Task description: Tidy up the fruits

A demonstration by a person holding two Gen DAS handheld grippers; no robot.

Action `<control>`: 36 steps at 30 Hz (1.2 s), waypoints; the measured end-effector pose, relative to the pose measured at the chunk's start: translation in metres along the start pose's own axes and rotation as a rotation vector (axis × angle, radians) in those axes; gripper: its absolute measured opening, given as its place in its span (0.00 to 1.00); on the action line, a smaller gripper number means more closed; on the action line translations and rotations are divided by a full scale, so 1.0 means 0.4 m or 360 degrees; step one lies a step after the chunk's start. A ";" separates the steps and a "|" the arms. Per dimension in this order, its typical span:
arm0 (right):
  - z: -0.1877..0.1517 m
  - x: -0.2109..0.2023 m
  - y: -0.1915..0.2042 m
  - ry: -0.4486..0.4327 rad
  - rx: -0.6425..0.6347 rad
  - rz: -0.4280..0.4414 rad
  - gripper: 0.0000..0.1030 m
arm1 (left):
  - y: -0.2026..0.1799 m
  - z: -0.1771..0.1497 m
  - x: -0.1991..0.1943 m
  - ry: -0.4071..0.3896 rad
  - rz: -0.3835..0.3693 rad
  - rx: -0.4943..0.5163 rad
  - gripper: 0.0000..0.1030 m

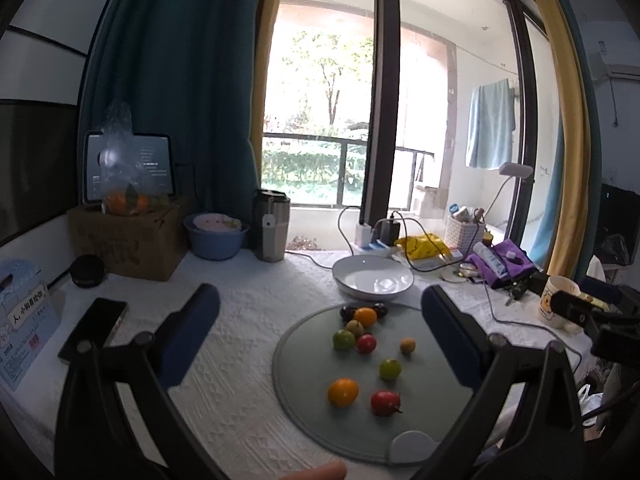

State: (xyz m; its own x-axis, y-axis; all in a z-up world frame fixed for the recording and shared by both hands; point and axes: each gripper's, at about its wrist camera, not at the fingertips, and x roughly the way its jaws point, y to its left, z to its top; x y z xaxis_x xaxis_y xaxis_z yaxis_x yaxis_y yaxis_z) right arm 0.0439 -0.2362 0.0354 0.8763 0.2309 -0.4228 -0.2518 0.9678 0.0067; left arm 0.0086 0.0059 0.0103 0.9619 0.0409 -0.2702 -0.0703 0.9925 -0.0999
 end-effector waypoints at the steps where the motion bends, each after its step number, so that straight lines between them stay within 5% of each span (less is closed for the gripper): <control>1: 0.000 0.000 0.002 -0.0002 -0.0004 0.0001 0.89 | 0.001 0.000 0.003 0.0011 0.0001 0.0004 0.99; 36: -0.004 -0.003 0.027 0.0014 -0.0065 -0.0037 0.89 | -0.014 -0.020 -0.016 -0.0009 -0.0070 0.0030 0.99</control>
State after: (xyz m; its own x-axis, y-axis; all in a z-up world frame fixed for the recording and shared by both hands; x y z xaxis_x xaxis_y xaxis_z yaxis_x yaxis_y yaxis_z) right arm 0.0395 -0.2263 0.0346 0.8786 0.2071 -0.4304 -0.2478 0.9680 -0.0400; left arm 0.0007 -0.0008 0.0049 0.9655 -0.0023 -0.2602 -0.0228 0.9954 -0.0934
